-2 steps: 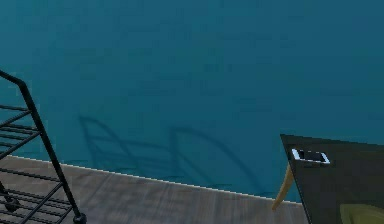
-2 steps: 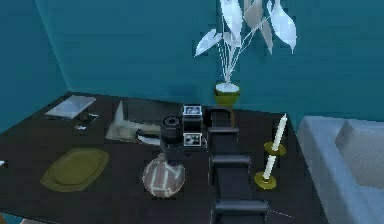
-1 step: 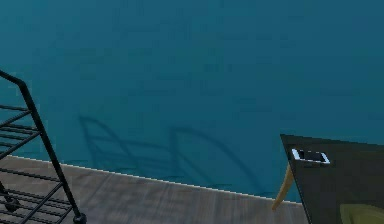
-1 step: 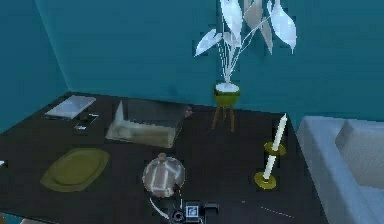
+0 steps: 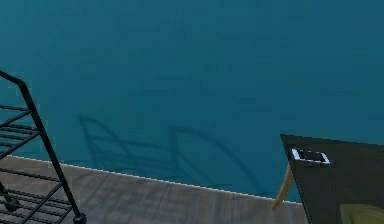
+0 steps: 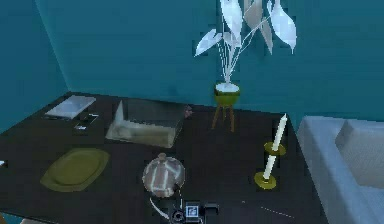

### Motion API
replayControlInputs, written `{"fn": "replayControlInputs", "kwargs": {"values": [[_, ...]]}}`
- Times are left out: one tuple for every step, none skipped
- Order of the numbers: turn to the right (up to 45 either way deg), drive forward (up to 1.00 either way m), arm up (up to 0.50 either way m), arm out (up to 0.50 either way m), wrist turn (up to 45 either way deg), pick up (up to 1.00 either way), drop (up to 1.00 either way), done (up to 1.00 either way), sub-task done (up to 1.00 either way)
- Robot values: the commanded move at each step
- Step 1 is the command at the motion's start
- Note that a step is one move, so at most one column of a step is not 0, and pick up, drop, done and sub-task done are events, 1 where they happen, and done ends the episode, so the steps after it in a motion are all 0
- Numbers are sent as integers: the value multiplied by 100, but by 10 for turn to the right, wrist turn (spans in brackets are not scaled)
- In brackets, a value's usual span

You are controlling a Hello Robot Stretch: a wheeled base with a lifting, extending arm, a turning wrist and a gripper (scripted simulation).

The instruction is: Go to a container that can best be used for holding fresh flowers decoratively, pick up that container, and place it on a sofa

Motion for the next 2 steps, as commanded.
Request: {"fn": "replayControlInputs", "kwargs": {"values": [[0, 0, 10, 0, 0, 0, 0, 0, 0], [0, 0, 26, 0, 0, 0, 0, 0, 0]]}}
